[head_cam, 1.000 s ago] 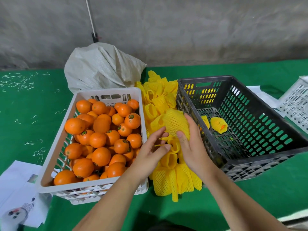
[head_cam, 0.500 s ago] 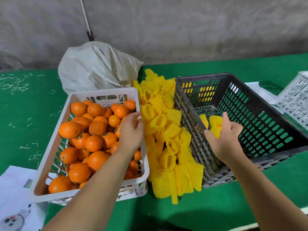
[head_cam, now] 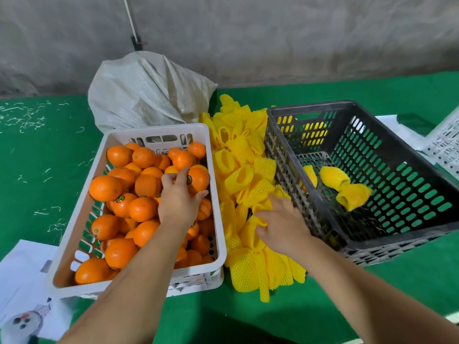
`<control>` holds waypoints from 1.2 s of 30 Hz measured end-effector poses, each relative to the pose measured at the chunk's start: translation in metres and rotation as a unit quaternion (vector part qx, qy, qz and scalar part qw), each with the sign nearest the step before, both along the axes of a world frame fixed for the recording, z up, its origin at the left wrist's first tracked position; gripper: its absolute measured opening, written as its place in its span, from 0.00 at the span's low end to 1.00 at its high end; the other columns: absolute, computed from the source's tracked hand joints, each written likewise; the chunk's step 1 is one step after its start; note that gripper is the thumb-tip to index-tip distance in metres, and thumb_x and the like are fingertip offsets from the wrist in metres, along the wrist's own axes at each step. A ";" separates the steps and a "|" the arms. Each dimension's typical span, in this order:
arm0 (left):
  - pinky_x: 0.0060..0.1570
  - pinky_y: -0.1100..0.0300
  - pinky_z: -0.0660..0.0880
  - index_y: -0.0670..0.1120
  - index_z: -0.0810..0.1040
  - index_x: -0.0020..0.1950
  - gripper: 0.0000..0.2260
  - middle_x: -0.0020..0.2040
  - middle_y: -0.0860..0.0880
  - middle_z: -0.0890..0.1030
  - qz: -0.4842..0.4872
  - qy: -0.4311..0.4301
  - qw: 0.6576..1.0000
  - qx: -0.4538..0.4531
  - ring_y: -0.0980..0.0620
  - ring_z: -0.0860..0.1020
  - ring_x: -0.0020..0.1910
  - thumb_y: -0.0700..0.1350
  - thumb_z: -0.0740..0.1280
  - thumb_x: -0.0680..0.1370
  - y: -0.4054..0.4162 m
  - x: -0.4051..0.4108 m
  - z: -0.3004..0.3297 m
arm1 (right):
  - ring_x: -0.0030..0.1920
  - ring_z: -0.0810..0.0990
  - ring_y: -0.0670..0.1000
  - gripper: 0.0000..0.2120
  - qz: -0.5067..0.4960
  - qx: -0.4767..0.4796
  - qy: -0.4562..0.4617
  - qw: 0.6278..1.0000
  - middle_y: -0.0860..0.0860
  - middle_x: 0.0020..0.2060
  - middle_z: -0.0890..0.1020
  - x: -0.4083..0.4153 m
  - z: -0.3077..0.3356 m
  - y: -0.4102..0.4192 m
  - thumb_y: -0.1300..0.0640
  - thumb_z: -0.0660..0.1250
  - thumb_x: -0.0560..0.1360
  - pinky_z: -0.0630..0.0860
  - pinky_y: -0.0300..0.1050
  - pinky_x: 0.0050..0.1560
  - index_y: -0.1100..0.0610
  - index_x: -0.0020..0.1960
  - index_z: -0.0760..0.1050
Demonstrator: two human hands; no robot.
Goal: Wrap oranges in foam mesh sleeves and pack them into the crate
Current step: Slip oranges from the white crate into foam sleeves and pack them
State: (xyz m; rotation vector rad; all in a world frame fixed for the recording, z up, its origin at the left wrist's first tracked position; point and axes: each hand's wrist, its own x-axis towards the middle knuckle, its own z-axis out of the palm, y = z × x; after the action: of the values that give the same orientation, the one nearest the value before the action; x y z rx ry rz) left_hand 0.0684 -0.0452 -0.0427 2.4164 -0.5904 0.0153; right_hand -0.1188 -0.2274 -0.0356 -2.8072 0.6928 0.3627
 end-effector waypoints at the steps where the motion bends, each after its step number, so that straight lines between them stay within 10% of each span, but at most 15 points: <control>1: 0.44 0.64 0.76 0.51 0.64 0.83 0.38 0.69 0.46 0.67 0.007 0.021 0.998 -0.059 0.51 0.74 0.54 0.56 0.76 0.77 0.002 -0.008 0.005 | 0.80 0.52 0.61 0.25 -0.036 0.103 0.069 0.992 0.54 0.82 0.53 0.006 -0.003 0.002 0.43 0.60 0.82 0.56 0.56 0.76 0.43 0.78 0.65; 3: 0.47 0.75 0.69 0.52 0.64 0.83 0.38 0.65 0.49 0.67 0.004 0.048 0.986 -0.160 0.56 0.72 0.55 0.56 0.76 0.76 0.006 -0.027 0.014 | 0.76 0.64 0.59 0.27 -0.129 0.270 0.081 0.951 0.55 0.81 0.60 0.015 -0.007 0.003 0.48 0.61 0.84 0.64 0.50 0.72 0.53 0.81 0.62; 7: 0.56 0.80 0.69 0.56 0.69 0.79 0.35 0.66 0.55 0.70 -0.058 0.085 0.946 -0.308 0.72 0.71 0.61 0.55 0.77 0.74 0.012 -0.072 0.025 | 0.44 0.76 0.38 0.17 -0.211 0.254 -0.248 0.911 0.52 0.66 0.80 0.016 -0.003 0.007 0.54 0.62 0.84 0.77 0.41 0.52 0.54 0.71 0.77; 10: 0.54 0.69 0.78 0.60 0.79 0.70 0.30 0.70 0.51 0.76 -0.075 0.231 0.865 -0.439 0.60 0.81 0.62 0.62 0.80 0.70 0.002 -0.098 0.028 | 0.48 0.83 0.39 0.08 -0.278 0.328 -0.454 0.781 0.41 0.49 0.86 0.018 0.014 0.019 0.56 0.69 0.81 0.81 0.44 0.50 0.50 0.56 0.85; 13: 0.59 0.56 0.80 0.58 0.84 0.65 0.30 0.67 0.47 0.82 -0.114 0.358 0.794 -0.477 0.48 0.82 0.65 0.66 0.81 0.66 -0.006 -0.113 0.022 | 0.45 0.85 0.48 0.08 -0.280 0.433 -0.470 0.717 0.50 0.44 0.87 0.025 0.030 0.036 0.64 0.71 0.78 0.81 0.41 0.41 0.51 0.51 0.83; 19: 0.62 0.59 0.77 0.49 0.83 0.68 0.34 0.69 0.43 0.81 -0.171 0.438 0.753 -0.461 0.44 0.78 0.70 0.64 0.81 0.67 0.002 -0.112 0.015 | 0.56 0.82 0.53 0.12 -0.240 0.421 -0.379 0.788 0.53 0.54 0.84 0.018 0.032 0.041 0.64 0.70 0.79 0.79 0.54 0.61 0.53 0.60 0.80; 23: 0.71 0.51 0.73 0.41 0.75 0.75 0.46 0.77 0.44 0.74 -0.226 0.473 0.743 -0.416 0.43 0.74 0.75 0.66 0.81 0.66 0.004 -0.111 0.016 | 0.53 0.82 0.62 0.06 -0.259 0.446 -0.411 0.752 0.64 0.53 0.81 0.019 0.036 0.046 0.67 0.71 0.77 0.79 0.59 0.58 0.57 0.47 0.81; 32: 0.61 0.58 0.78 0.48 0.83 0.68 0.29 0.66 0.40 0.83 -0.155 0.431 0.760 -0.462 0.43 0.80 0.68 0.61 0.79 0.72 0.001 -0.115 0.013 | 0.53 0.82 0.40 0.16 -0.145 0.334 -0.429 0.826 0.44 0.52 0.83 0.002 0.042 0.043 0.61 0.70 0.80 0.80 0.40 0.56 0.44 0.62 0.77; 36: 0.65 0.54 0.77 0.44 0.82 0.68 0.35 0.67 0.39 0.81 -0.175 0.445 0.752 -0.453 0.43 0.79 0.69 0.64 0.80 0.69 0.004 -0.113 0.013 | 0.52 0.84 0.44 0.10 -0.140 0.331 -0.395 0.845 0.46 0.50 0.85 0.000 0.044 0.038 0.61 0.70 0.80 0.81 0.50 0.57 0.49 0.56 0.83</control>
State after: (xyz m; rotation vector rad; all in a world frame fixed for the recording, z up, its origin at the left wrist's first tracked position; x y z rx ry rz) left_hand -0.0445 -0.0414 -0.0298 1.1102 -0.4010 -0.7827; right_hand -0.1184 -0.1896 0.0084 -1.8845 0.5934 -0.5064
